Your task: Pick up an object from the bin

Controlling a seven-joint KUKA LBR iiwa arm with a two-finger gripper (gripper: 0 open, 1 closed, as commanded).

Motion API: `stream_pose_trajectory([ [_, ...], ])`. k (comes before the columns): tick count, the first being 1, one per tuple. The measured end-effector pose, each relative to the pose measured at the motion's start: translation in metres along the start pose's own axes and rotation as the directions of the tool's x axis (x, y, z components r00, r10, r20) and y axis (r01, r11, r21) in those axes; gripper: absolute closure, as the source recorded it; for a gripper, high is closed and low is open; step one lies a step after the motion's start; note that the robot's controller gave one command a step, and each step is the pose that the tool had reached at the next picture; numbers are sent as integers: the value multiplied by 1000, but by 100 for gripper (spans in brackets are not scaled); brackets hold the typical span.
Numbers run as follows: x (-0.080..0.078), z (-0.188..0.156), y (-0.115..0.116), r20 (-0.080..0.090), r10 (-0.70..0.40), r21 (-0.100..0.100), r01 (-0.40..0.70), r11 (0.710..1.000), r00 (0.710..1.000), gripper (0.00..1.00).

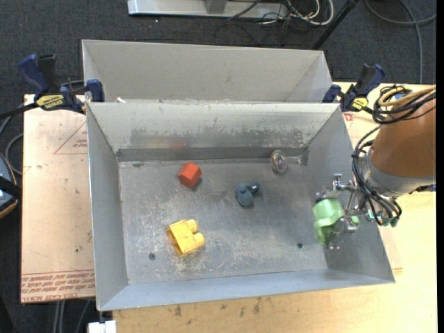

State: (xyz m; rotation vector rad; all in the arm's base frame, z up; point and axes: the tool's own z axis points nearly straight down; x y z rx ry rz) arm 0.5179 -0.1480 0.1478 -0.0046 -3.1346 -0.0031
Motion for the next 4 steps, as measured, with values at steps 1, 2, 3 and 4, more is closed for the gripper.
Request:
stream_pose_trajectory([
  [1, -12, 76, -6, 11, -43, 1, 43, 999, 999, 0],
  [2, -13, 74, -6, 13, -47, 3, 47, 999, 999, 100],
  [3, -56, 72, 59, 16, -376, 12, 376, 926, 926, 100],
  [4, -48, -84, 119, 8, -855, 12, 855, 519, 519, 100],
])
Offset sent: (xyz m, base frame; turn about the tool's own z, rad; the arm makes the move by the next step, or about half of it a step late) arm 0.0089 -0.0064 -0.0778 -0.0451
